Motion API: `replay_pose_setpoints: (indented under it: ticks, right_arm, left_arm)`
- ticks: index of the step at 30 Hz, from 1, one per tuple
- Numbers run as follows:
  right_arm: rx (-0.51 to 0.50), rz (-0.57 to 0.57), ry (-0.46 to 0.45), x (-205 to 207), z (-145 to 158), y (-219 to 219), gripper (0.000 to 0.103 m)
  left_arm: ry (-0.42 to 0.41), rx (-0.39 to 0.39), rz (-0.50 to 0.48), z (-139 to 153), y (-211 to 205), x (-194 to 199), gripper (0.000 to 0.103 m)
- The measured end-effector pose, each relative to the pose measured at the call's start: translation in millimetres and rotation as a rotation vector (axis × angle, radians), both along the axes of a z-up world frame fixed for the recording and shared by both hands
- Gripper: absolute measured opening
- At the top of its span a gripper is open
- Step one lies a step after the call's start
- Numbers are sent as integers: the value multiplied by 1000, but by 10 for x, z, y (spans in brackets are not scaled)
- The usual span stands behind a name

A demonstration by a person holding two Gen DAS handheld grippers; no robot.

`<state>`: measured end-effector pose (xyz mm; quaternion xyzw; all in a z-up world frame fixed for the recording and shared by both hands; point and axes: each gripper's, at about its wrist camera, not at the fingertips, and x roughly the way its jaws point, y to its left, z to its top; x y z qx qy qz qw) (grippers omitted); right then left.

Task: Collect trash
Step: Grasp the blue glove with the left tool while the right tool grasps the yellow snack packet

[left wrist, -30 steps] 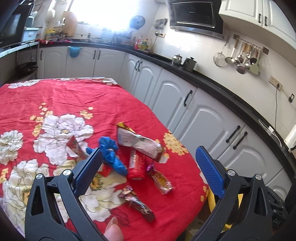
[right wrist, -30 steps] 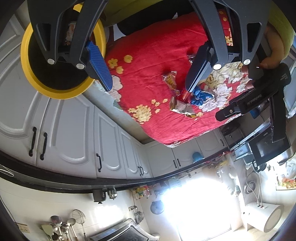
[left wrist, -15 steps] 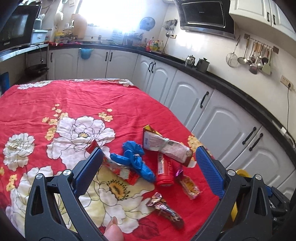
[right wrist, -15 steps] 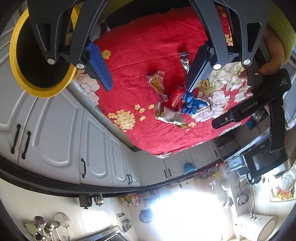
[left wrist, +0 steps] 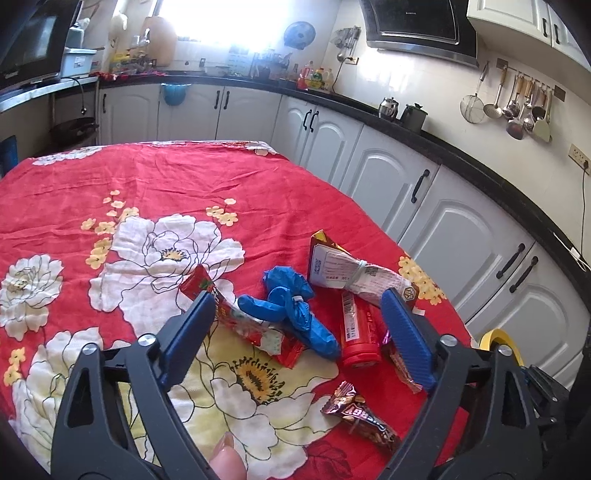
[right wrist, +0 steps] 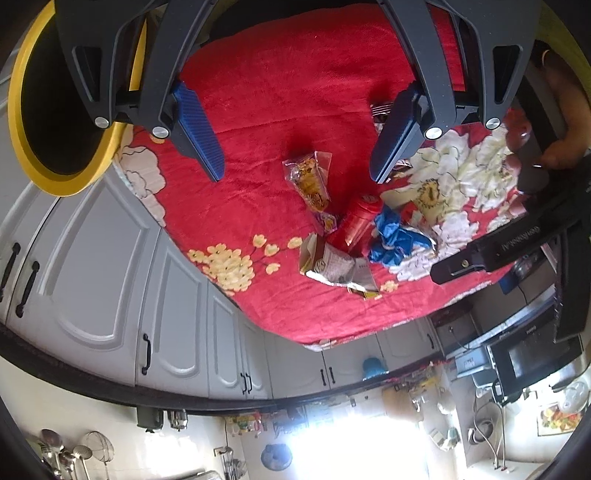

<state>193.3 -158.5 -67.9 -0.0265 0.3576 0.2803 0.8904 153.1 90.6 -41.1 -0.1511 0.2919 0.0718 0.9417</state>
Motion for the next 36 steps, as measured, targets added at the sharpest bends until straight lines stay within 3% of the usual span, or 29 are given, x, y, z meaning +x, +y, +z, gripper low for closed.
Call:
replay_pose_setpoints:
  ticks: [4, 10, 18, 24, 28, 36]
  right_arm:
    - [-30, 21, 21, 88, -129, 92, 78]
    - [-55, 41, 61, 236, -306, 239, 77]
    - [-47, 30, 103, 387, -434, 312, 67]
    - [-50, 21, 87, 367, -460, 266, 49]
    - [-35, 9, 87, 349, -474, 182, 35]
    - [11, -9, 95, 288, -491, 49, 26]
  left_arm:
    - [14, -21, -21, -43, 12, 74, 64]
    - [37, -3, -35, -83, 4, 222, 51]
    - [118, 50, -59, -235, -43, 452, 44]
    - [163, 95, -60, -328, -91, 561, 44]
    - [186, 111, -73, -396, -130, 582, 32]
    - [208, 155, -87, -459, -194, 559, 15]
